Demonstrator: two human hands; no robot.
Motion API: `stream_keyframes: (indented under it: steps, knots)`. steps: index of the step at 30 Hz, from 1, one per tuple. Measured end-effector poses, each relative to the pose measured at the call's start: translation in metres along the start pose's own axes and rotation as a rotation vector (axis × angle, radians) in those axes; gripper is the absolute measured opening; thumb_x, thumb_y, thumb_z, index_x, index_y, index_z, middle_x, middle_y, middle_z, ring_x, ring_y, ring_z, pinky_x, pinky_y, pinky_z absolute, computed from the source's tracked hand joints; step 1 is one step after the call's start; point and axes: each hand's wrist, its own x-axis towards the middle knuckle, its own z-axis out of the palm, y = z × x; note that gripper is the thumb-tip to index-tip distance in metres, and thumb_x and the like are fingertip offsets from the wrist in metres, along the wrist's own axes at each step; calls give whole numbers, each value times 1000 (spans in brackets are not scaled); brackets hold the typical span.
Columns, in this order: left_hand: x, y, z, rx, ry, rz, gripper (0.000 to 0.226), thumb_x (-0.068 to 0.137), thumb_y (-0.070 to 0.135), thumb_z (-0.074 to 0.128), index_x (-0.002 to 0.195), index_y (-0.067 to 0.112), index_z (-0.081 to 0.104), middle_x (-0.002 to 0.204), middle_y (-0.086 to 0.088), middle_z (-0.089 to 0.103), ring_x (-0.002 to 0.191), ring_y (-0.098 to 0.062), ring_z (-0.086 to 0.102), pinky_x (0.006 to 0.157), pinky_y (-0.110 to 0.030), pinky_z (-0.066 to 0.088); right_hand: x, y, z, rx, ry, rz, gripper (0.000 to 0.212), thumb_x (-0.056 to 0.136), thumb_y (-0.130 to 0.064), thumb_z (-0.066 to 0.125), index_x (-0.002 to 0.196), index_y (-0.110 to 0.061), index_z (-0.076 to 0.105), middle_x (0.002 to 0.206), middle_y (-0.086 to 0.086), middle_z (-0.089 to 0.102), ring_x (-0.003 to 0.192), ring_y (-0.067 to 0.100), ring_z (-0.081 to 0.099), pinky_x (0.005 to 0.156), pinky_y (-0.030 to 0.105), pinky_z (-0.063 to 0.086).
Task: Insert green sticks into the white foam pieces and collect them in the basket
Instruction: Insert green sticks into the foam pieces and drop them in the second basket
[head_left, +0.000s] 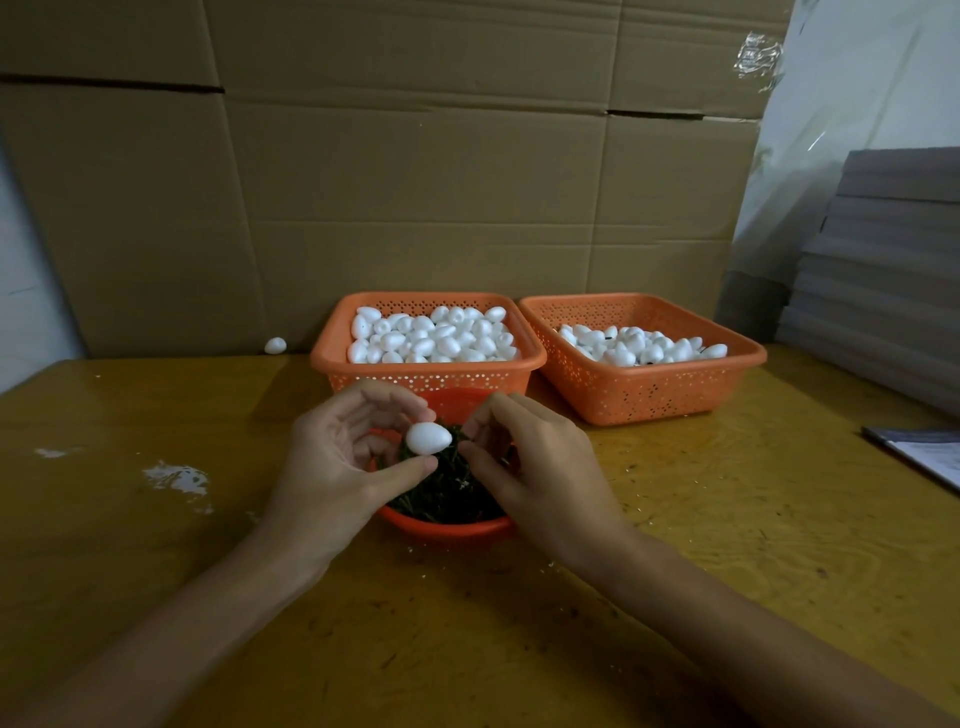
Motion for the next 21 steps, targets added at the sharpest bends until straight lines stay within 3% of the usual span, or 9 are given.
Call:
stream_keyframes:
  steps: [3,7,10,14,16,21]
  knots:
    - [0,-2,-1,18,18,-12,40,69,17,91,103,33,75,108,-3,76,102,-21,72,80,-30,60,0,0,0,6,-6,7,11,97,-23,71,100,-26,62,93,-15,60,86,6,58,68,18,44]
    - [0,-1,0,-8,24,-34,44,70,27,92,110,34,76,108,-3,76,98,-19,75,80,-23,59,0,0,0,6,3,3,11,97,-22,72,100,-25,62,93,-15,61,85,7,59,68,19,45]
    - [1,-1,-1,-18,35,-49,46,75,21,94,114,37,77,109,-2,75,95,-19,76,79,-24,60,0,-1,0,18,0,-1,10,97,-22,71,101,-25,63,94,-15,60,87,7,59,70,23,48]
    - [1,1,-1,-48,50,-73,43,79,18,83,118,36,77,112,1,77,94,-22,76,76,-26,61,1,-2,-2,60,35,25,8,96,-23,73,100,-25,65,93,-12,56,87,8,57,72,27,49]
    - [2,2,-1,-72,62,-85,39,80,19,80,117,32,78,111,1,79,93,-25,77,75,-23,60,3,-2,-5,147,21,62,6,97,-22,72,98,-23,67,87,-10,62,83,11,62,73,37,52]
    - [3,1,-1,-125,69,-119,27,80,20,80,106,27,77,114,-2,77,100,-24,77,75,-25,61,4,-4,-12,348,-9,97,5,101,-21,68,101,-22,63,87,-12,75,87,9,72,74,40,55]
